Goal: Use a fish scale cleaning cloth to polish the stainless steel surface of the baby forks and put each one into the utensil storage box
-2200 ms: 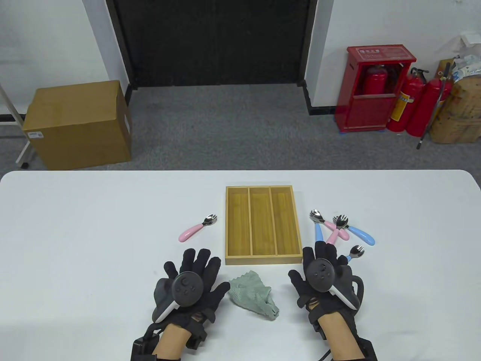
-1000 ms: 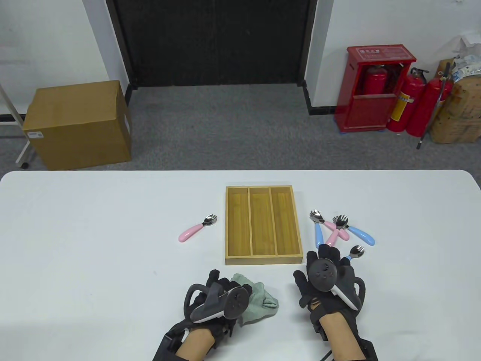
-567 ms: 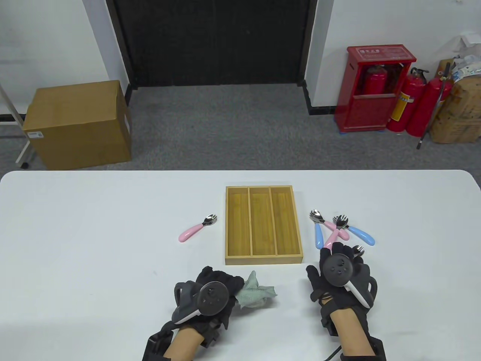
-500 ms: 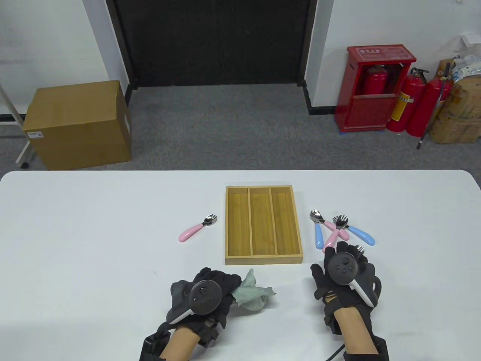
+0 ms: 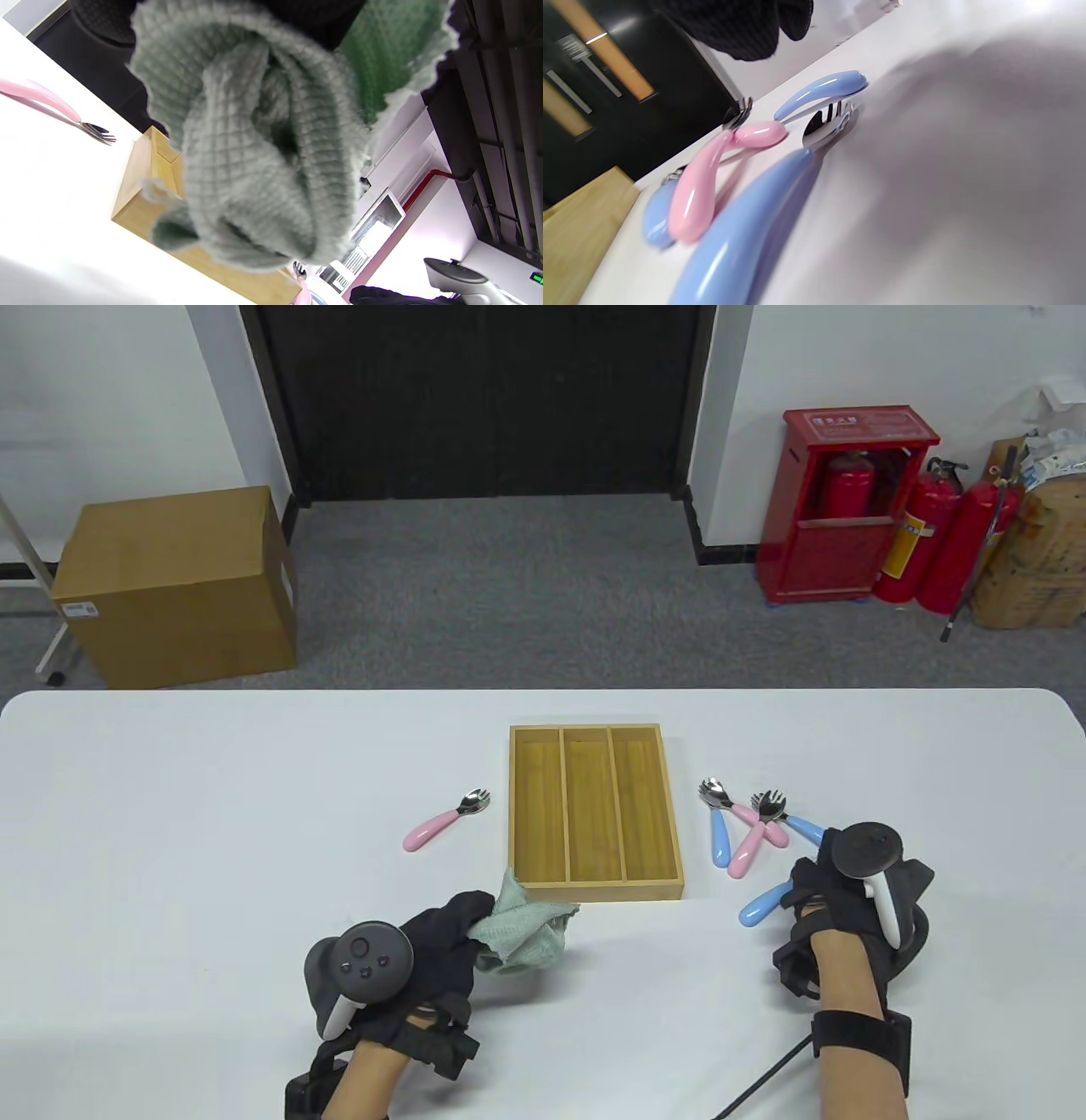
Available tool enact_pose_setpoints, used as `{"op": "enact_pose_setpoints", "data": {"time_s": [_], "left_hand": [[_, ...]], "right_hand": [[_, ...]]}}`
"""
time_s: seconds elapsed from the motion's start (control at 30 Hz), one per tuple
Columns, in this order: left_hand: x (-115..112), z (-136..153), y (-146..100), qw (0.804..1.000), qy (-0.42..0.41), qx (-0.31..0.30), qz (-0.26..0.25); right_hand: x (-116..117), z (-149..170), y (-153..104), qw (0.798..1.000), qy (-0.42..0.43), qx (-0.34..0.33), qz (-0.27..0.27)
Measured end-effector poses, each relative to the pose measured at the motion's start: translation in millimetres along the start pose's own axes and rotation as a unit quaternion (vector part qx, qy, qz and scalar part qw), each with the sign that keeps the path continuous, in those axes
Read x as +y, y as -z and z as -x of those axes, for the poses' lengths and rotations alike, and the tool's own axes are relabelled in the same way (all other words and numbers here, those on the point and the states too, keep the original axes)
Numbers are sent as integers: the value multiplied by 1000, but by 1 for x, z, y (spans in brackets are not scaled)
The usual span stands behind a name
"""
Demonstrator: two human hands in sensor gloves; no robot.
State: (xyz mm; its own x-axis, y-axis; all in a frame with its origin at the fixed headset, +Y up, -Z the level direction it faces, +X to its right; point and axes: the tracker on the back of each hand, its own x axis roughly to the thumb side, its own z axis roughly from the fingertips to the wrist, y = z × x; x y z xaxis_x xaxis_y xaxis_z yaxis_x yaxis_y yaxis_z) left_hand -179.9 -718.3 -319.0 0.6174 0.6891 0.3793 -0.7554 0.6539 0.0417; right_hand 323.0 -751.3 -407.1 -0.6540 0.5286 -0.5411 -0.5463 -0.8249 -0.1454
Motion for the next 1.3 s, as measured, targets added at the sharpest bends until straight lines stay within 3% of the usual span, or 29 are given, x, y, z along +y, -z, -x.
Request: {"op": "enact_pose_setpoints", "data": {"time_s": [0.13,0.27,0.43,0.67,0.93,1.13,1.3], "left_hand": [[-2,3,1,1000,-13,6,10],[-7,8,3,999,-18,19,23],[-10,14,1,999,-10,29,18],[-5,20,-1,999,-24,42,6],[-6,33,-3,991,-107,82,-4],[-6,46,-5,977,-179,119,-13],[-10,56,-7,951,-269,152,-17]], "right_hand": [[2,-2,12,998,54,29,-12],[15,-19,17,999,42,4,-18],[37,-48,18,999,-39,-24,-14],[54,-66,22,993,-112,-6,18],[54,-67,26,999,-40,11,28],[37,-75,7,996,28,-62,54],[34,-93,-32,977,121,-177,20]]}}
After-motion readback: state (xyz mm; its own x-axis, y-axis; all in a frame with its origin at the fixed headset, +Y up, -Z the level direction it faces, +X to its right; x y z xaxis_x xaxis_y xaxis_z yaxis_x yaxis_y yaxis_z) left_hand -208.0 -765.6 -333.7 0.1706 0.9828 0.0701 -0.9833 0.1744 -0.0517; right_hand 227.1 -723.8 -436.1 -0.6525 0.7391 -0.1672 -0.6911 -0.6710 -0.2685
